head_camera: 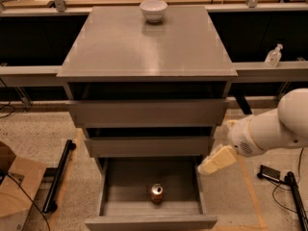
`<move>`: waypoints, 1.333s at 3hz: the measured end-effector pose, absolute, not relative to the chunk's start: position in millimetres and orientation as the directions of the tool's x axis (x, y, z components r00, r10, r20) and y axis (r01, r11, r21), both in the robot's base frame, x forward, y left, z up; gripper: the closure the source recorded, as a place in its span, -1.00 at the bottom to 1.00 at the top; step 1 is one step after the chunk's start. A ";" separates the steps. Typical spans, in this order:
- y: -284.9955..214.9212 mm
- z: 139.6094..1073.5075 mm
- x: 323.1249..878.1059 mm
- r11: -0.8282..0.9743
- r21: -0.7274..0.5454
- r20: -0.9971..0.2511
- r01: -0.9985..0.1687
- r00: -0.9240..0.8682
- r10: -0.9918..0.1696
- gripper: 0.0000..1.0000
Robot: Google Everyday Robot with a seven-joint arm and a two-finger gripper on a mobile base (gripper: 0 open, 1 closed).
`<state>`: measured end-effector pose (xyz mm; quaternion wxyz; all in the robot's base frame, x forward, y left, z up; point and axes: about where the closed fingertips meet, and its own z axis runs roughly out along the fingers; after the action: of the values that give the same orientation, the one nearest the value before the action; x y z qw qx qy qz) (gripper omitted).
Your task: Pick coke can from bottom drawer and place on counter
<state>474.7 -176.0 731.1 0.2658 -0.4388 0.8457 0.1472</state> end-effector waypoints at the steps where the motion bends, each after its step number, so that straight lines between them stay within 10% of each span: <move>1: -160.0 664.5 492.1 0.619 0.070 -0.632 -0.782 -0.515 -0.579 -1.00; 4: -117.1 552.1 506.1 0.632 0.146 -0.617 -0.761 -0.569 -0.543 -1.00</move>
Offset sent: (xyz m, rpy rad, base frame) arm 0.0076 0.0144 -0.0489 0.0686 0.0112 -0.0387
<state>506.1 -117.1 552.1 0.2691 -0.3780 0.8624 0.2024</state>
